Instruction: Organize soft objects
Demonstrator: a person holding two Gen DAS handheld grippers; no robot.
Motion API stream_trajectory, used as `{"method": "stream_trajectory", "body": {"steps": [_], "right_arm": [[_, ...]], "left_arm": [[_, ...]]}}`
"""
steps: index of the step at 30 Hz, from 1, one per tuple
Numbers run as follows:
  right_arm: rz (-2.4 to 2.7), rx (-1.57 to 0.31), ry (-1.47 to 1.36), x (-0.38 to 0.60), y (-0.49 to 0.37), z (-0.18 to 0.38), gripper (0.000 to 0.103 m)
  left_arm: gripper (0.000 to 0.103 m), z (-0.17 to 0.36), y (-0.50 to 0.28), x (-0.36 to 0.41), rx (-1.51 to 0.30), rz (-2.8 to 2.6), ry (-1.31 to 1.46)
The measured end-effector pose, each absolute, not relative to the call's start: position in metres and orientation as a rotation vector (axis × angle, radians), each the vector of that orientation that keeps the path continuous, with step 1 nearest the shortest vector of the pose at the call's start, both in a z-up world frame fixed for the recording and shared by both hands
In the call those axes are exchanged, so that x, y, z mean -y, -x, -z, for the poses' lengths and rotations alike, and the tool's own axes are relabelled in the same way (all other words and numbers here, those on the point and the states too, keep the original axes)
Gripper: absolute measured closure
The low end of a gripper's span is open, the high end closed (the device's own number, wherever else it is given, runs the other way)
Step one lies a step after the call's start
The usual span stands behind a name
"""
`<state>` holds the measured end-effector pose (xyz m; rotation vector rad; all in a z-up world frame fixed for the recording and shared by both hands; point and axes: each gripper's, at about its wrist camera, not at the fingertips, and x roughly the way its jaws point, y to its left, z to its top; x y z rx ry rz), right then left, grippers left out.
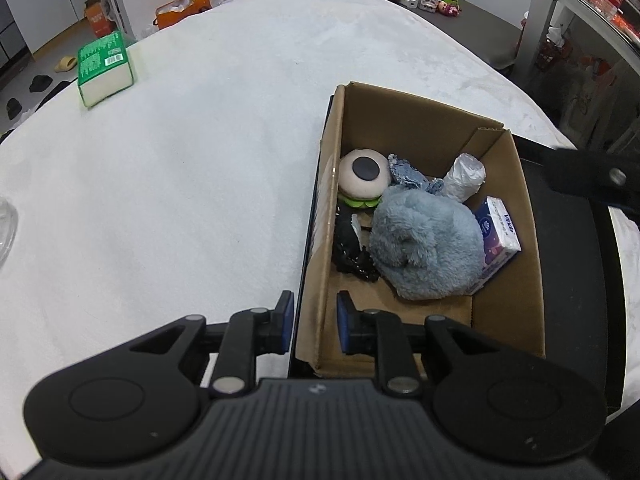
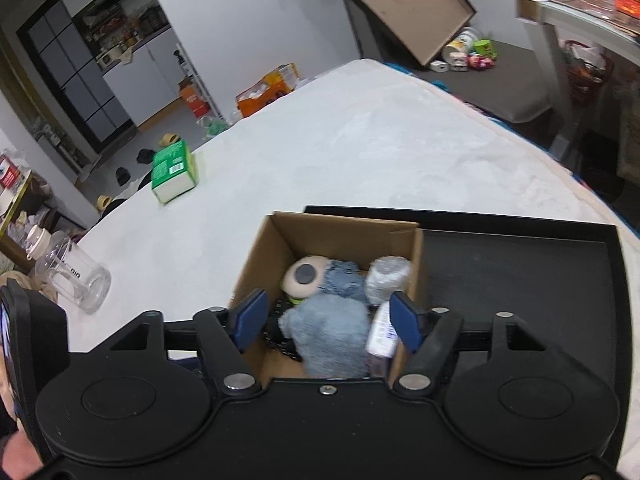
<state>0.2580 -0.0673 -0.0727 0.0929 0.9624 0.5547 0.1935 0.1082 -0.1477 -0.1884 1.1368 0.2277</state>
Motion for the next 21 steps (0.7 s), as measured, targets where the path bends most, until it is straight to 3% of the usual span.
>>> {"method": "stream_trajectory", "body": {"steps": [4,11,15,21], "right_arm": [[-0.525,-0.957,-0.114,0.088,-0.256,0.073,0.025],[-0.491,-0.945,-0.133,0.118,-0.254,0.072,0.020],[-0.487,-0.934,-0.138,0.133,-0.250,0.071,0.018],[-0.474,-0.924,-0.164,0.155,-0.245,0.069,0.012]], "left_arm": [[0.059,0.137,-0.190,-0.105,-1.098,-0.253,0.168],[0.045,0.111,-0.184,-0.093,-1.040,-0.254,0.154],[0.028,0.095,-0.183,-0.079,-1.024,-0.265,0.116],[0.021,0.076,-0.184,-0.059,-1.022,-0.249,0.093]]}}
